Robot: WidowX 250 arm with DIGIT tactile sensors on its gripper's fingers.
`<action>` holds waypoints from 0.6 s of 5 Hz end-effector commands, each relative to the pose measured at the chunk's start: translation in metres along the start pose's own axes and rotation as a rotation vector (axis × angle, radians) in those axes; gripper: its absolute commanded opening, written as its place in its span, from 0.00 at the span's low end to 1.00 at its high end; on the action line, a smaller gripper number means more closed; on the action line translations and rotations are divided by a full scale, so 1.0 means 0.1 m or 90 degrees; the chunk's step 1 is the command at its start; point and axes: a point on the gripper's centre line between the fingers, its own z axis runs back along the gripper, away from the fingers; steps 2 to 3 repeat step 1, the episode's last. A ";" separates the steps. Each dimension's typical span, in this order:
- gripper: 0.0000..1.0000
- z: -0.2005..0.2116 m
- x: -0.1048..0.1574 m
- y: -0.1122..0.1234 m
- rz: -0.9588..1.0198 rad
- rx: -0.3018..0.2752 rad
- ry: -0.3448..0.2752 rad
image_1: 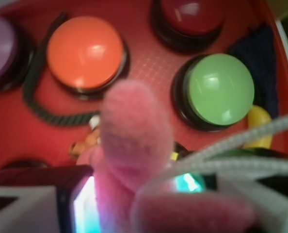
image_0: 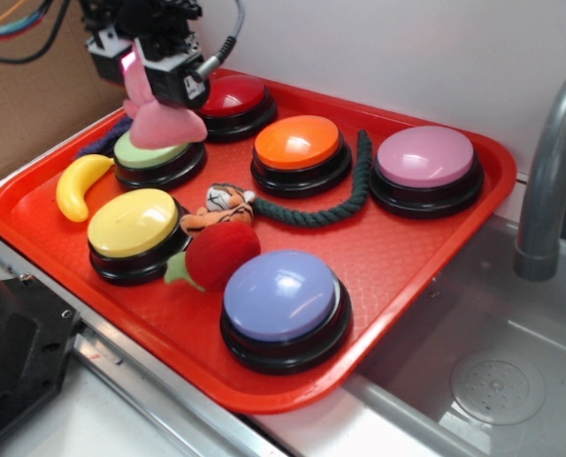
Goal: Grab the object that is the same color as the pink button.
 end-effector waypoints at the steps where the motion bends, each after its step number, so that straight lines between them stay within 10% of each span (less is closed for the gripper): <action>1: 0.00 0.30 -0.25 -0.07 0.003 -0.075 -0.049; 3: 0.00 0.30 -0.25 -0.07 0.003 -0.075 -0.049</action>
